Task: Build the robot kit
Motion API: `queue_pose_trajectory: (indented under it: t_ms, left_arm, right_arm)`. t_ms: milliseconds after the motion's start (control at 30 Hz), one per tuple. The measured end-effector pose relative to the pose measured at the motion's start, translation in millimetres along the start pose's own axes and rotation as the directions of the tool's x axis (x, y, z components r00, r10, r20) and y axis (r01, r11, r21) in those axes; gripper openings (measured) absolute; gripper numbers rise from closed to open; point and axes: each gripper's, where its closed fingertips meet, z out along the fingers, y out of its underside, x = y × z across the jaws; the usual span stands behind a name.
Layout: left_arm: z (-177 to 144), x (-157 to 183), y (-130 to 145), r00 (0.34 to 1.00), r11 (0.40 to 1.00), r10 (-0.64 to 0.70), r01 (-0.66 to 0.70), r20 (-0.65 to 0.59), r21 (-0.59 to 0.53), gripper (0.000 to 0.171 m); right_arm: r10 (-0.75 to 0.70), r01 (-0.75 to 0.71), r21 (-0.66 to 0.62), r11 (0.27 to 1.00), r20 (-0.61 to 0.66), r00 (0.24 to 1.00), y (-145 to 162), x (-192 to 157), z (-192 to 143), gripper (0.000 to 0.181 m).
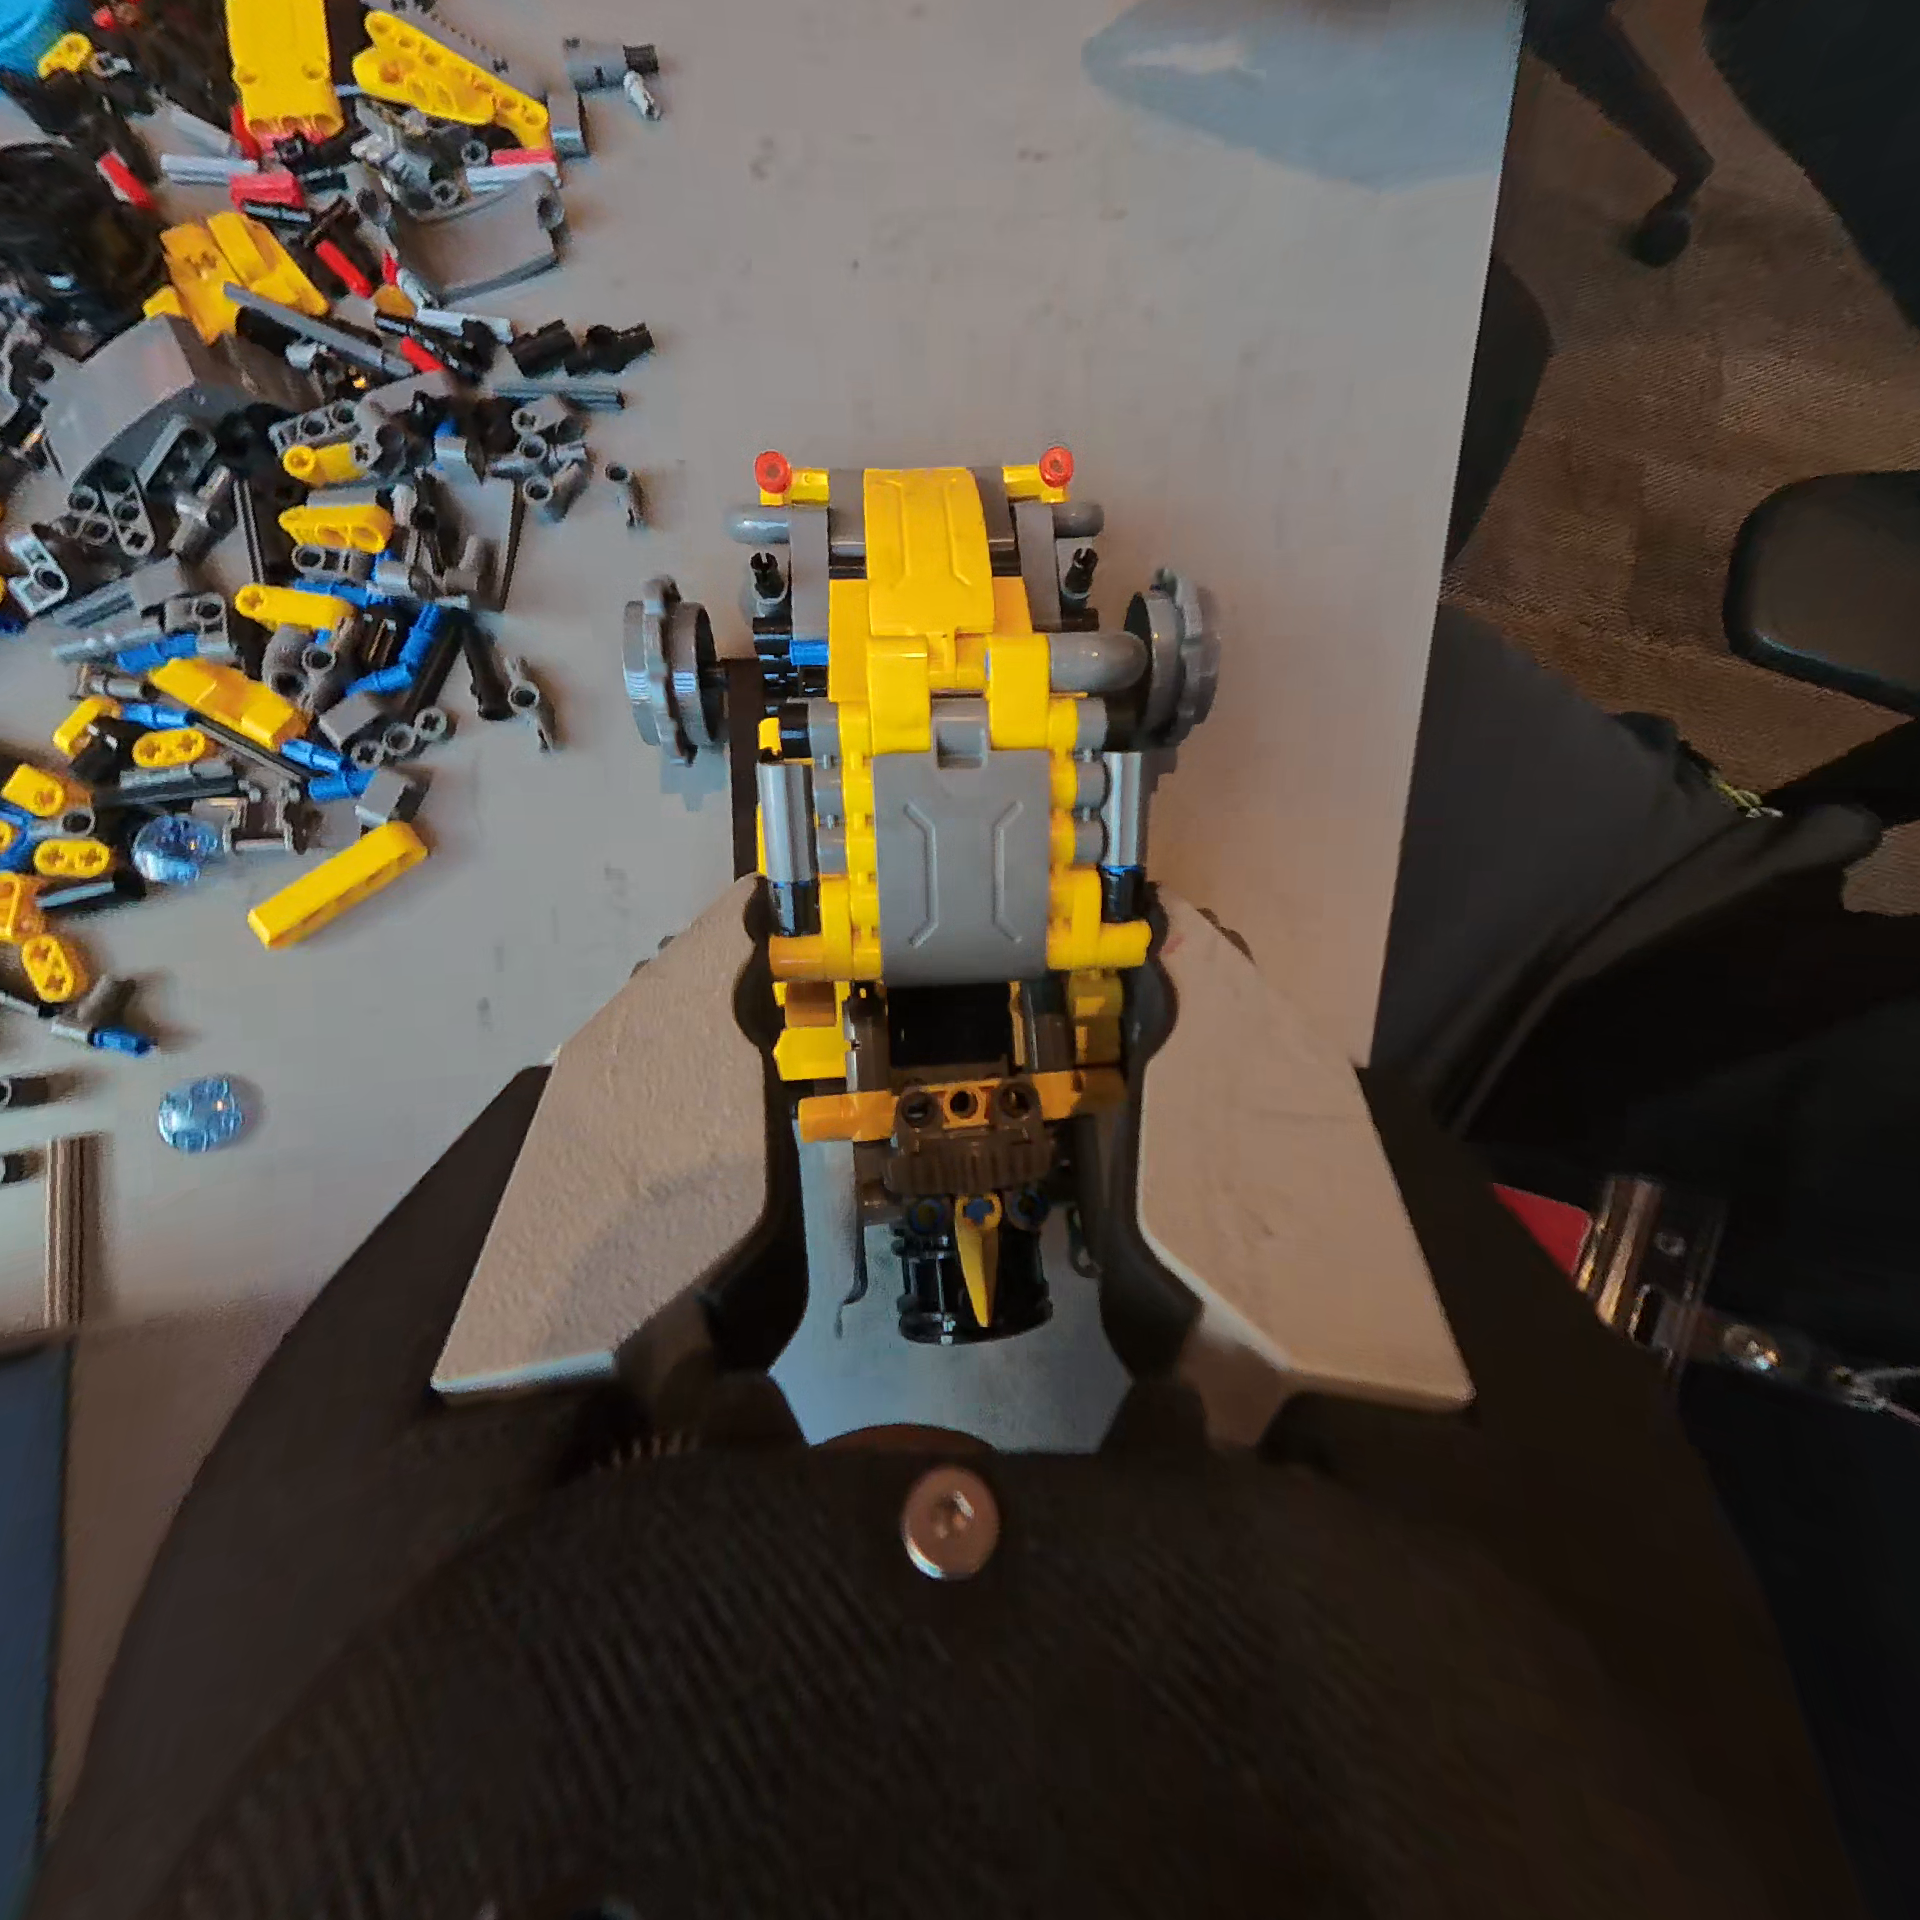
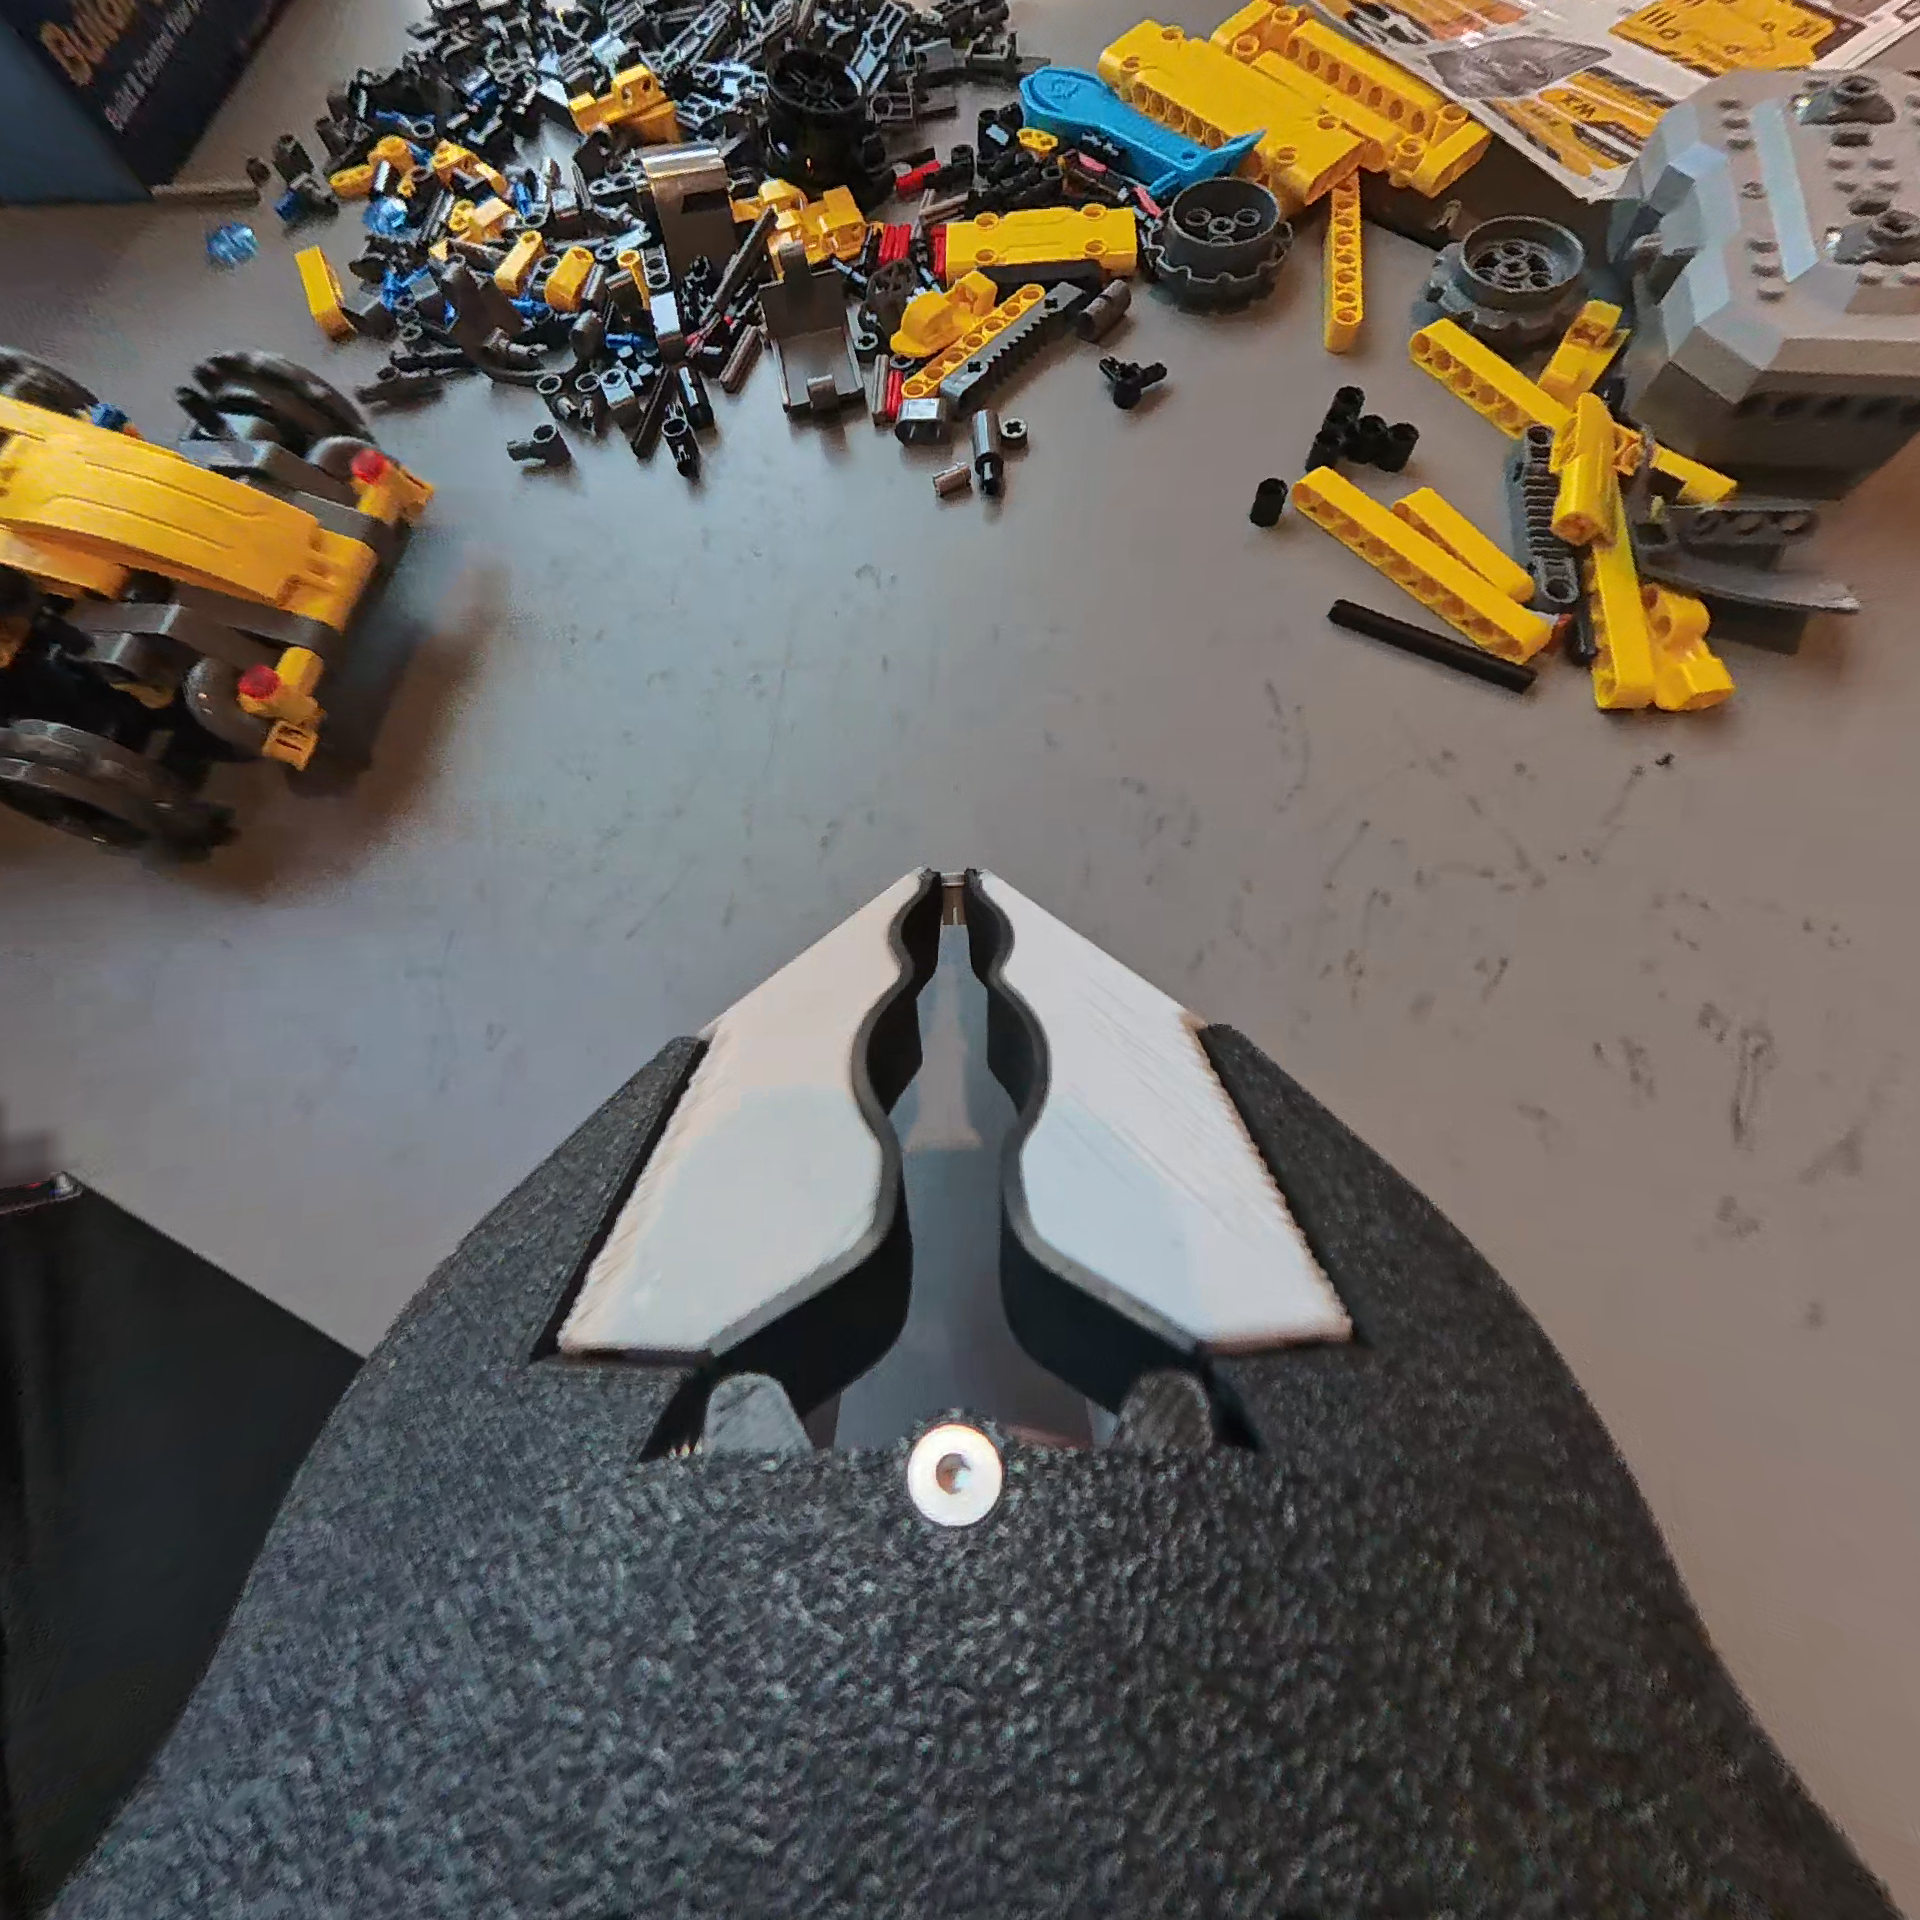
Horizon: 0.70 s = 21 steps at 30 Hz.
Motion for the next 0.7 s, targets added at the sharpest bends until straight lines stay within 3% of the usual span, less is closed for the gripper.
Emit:
queue_pose_trajectory:
  t_ms: [267, 700]
  left_arm:
    - [-24, 5, 28, 1.000, 1.000, -0.015, 0.014, 0.009, 0.017, 0.066]
    - [0, 1, -1, 0.999, 0.996, -0.011, 0.006, 0.050, 0.091, 0.069]
  right_arm:
    - [-0.083, 0.082, -0.099, 0.992, -0.011, 0.996, 5, -2, 20, 0.004]
    - [-0.089, 0.089, -0.128, 0.988, 0.007, 0.996, 4, -5, 34, 0.006]
